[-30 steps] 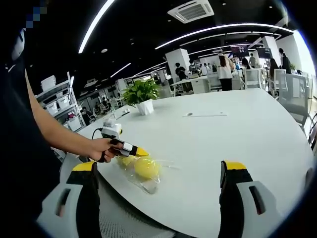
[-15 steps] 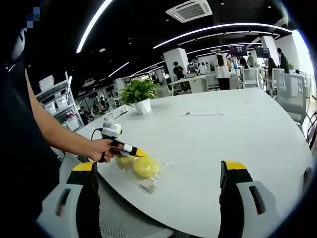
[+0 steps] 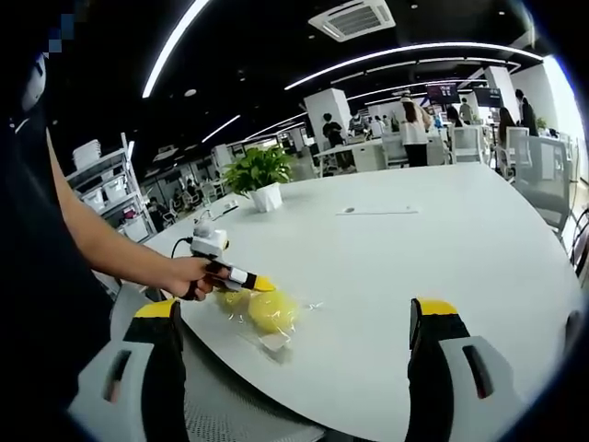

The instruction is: Compare the silicone blocks by pressing each to a similar depth, holding the contact briefly, and releasing to observe deformation and rebound differences across the visible hardness samples.

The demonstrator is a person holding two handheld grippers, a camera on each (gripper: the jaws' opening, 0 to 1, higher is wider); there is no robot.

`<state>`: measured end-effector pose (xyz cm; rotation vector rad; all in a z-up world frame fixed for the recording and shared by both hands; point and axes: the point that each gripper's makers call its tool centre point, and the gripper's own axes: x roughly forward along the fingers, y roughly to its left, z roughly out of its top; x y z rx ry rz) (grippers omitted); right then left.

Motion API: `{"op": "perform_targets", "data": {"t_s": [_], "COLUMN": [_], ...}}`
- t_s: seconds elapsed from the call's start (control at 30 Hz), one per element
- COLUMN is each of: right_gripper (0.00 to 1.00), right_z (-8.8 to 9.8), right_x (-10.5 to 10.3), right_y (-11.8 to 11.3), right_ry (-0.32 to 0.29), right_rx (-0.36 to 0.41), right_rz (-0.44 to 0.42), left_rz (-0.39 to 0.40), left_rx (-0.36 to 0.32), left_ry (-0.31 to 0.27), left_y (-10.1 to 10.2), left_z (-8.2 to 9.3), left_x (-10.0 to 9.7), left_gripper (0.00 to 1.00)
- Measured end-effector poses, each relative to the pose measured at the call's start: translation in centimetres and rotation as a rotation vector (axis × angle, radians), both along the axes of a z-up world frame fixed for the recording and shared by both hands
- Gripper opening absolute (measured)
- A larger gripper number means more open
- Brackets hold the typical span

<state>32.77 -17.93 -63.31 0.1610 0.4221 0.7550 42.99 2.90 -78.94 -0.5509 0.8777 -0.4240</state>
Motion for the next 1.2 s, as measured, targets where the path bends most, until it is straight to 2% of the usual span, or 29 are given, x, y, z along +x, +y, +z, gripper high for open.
{"op": "perform_targets", "data": {"t_s": [0.1, 0.17, 0.3, 0.37, 0.43, 0.5, 0.6, 0.73, 0.8, 0.97, 1.03, 1.13, 1.2], "right_gripper": [0.96, 0.96, 0.96, 0.96, 0.96, 0.96, 0.96, 0.96, 0.96, 0.96, 0.96, 0.97, 0.97], "right_z": [-0.1, -0.1, -0.2, -0.3, -0.3, -0.2, -0.2, -0.3, -0.3, -0.7, -1.3, -1.9, -2.1], "right_x": [0.0, -0.1, 0.0, 0.1, 0.3, 0.7, 1.3, 1.7, 1.9, 2.6, 2.6, 2.7, 2.8], "right_y": [0.0, 0.0, -0.1, 0.0, 0.1, 0.3, 0.7, 1.5, 1.9, 2.1, 1.9, 2.0, 1.8], "right_ry": [0.003, 0.004, -0.014, -0.011, -0.008, -0.005, -0.015, -0.014, -0.032, -0.035, -0.01, -0.019, -0.018], "right_rx": [0.001, 0.001, -0.029, -0.036, -0.039, -0.046, -0.058, -0.068, -0.085, -0.106, -0.135, -0.165, -0.177], "right_rz": [0.0, 0.0, 0.006, 0.016, 0.021, 0.023, 0.028, 0.031, 0.043, 0.035, 0.02, 0.026, 0.022], "left_rz": [-0.028, -0.043, -0.071, -0.083, -0.098, -0.124, -0.153, -0.157, -0.169, -0.192, -0.193, -0.205, -0.203], "left_rx": [0.032, 0.053, 0.061, 0.064, 0.048, 0.051, 0.116, 0.13, 0.158, 0.206, 0.216, 0.256, 0.264], "left_ry": [-0.035, -0.098, -0.153, -0.235, -0.242, -0.305, -0.376, -0.43, -0.48, -0.51, -0.515, -0.566, -0.565], "left_y": [-0.1, 0.0, 0.5, 1.0, 1.7, 2.4, 4.0, 6.1, 7.2, 9.7, 11.0, 12.7, 13.7], "left_z": [0.7, 1.6, 3.3, 4.8, 5.8, 7.2, 8.6, 10.4, 11.4, 12.3, 12.6, 13.3, 13.2], "left_x": [-0.1, 0.2, 0.0, 0.4, 0.2, 0.4, 0.3, 0.0, 0.0, -0.4, -0.6, -1.1, -1.6], "left_gripper": [0.23, 0.28, 0.39, 0.44, 0.51, 0.59, 0.66, 0.76, 0.79, 0.93, 0.99, 1.0, 1.0]}}
